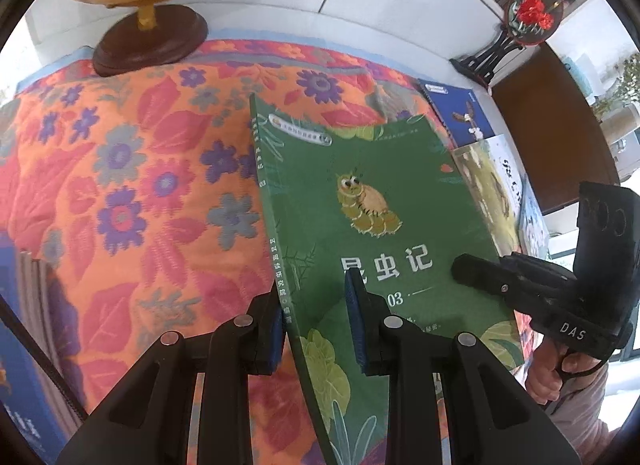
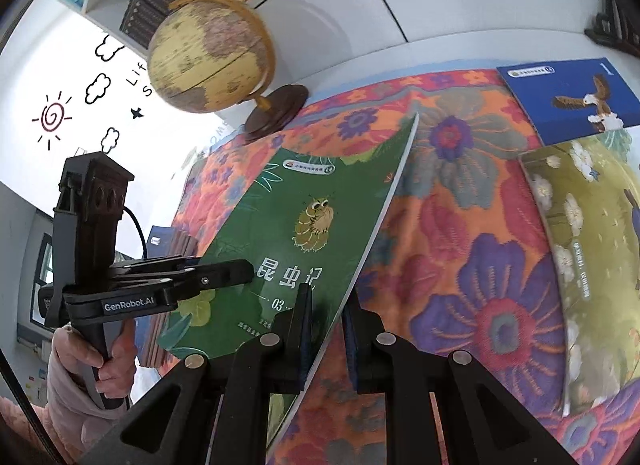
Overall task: Organize books
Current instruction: 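Lift the green book upright with both grippers toward the stack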
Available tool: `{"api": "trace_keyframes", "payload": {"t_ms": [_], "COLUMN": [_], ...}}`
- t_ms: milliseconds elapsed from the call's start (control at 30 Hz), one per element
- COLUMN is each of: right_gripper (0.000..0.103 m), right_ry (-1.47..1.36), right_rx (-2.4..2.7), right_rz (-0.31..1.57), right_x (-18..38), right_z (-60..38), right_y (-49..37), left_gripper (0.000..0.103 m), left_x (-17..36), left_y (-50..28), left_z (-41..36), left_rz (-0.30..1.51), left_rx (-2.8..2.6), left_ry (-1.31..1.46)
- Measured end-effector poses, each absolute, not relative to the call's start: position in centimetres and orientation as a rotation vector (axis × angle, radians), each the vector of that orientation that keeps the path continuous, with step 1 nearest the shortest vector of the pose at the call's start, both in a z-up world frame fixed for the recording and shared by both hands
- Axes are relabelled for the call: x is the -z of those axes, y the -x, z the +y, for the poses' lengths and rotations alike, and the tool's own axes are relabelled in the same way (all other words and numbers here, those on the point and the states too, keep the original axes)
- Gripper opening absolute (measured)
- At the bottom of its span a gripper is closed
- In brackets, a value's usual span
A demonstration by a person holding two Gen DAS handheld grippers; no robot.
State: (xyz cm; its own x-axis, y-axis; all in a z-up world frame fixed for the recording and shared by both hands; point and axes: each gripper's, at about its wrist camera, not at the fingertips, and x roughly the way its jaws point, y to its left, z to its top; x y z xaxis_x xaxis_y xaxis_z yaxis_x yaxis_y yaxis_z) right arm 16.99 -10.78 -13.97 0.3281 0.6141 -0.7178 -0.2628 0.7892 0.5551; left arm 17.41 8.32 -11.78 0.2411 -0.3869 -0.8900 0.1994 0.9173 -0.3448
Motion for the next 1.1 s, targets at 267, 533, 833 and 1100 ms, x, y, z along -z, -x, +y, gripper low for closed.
{"api": "trace_keyframes", "payload": {"t_ms": [267,533,833,1100], "right_gripper": [0.014,0.014,0.014,0.015], "right_ry": [-0.329,-0.318,-0.317,-0.290], "right_rx": [-0.608,-0.612,-0.618,-0.645], "right_rz": [1.070,1.035,1.000,0.990], "right_x": [12.8,11.1,9.0,8.1], "right_z": [-7.2,-3.7,0.4,4.9], "right_y": [-14.9,-13.1,-11.5,-11.1], "left_gripper": [0.023,0.023,0.023,0.024], "left_x": [10.7,8.8,7.2,6.6], "left_y": [-15.4,-13.5,-12.1,-11.1], "left_z": [11.7,15.1,19.4,23.7], "left_rz": [1.255,1.224,1.201,1.191], "left_rx": [0.408,0.409,0.390,0.359], "left_ry": [0.163,0.148,0.150,0.158]}}
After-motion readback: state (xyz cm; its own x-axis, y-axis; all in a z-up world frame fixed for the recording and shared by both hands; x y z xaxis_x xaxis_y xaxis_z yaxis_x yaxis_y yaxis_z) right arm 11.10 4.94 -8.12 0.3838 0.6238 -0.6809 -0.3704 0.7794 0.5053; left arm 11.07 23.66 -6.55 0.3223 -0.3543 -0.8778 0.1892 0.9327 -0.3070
